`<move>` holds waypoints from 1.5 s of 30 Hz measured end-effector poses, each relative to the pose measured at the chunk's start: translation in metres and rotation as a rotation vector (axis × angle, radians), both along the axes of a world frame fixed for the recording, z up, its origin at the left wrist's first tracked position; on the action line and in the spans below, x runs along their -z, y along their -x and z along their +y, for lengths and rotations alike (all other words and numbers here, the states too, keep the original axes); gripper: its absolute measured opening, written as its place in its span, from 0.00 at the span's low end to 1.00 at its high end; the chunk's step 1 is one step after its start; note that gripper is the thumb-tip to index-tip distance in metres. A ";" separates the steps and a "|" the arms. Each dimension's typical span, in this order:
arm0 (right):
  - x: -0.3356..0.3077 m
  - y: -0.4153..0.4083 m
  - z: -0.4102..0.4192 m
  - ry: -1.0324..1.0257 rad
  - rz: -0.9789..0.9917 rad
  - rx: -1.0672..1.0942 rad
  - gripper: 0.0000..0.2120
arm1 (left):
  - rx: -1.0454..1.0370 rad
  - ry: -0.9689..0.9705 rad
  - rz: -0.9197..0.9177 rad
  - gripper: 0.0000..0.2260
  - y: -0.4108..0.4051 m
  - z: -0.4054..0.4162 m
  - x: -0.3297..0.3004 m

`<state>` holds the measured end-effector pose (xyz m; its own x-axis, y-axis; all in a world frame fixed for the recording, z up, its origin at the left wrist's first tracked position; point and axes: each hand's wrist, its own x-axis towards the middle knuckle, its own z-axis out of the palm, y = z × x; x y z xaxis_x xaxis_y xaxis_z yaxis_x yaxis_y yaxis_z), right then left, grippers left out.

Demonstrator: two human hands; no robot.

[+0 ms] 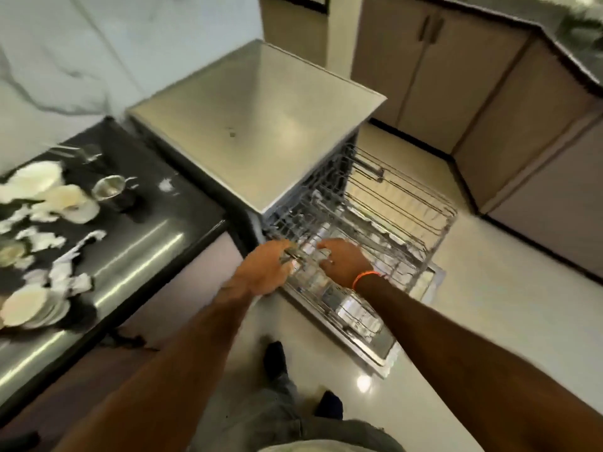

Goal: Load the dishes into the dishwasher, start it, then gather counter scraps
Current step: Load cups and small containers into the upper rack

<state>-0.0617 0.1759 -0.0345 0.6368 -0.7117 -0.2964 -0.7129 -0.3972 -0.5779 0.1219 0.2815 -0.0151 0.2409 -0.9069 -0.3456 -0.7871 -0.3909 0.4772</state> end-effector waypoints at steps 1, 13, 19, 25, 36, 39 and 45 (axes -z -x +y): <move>-0.007 -0.018 0.008 0.010 -0.025 -0.067 0.20 | -0.061 0.026 -0.032 0.22 -0.011 0.017 -0.005; -0.060 -0.231 0.126 0.042 -0.217 -0.506 0.23 | -0.605 0.385 -0.261 0.21 -0.142 0.208 -0.055; -0.077 -0.319 0.197 0.032 -0.271 -0.604 0.24 | -0.837 0.634 -0.402 0.20 -0.201 0.277 -0.070; -0.093 -0.400 0.247 0.039 -0.293 -0.696 0.26 | -1.005 0.665 -0.552 0.23 -0.269 0.335 -0.072; -0.092 -0.482 0.283 -0.068 -0.179 -0.815 0.28 | -1.052 0.477 -0.184 0.45 -0.340 0.364 -0.045; -0.088 -0.482 0.280 -0.113 -0.207 -0.800 0.29 | -1.049 0.520 -0.227 0.41 -0.345 0.361 -0.052; -0.096 -0.454 0.261 -0.168 -0.345 -0.689 0.31 | -0.987 0.695 -0.208 0.42 -0.327 0.336 -0.087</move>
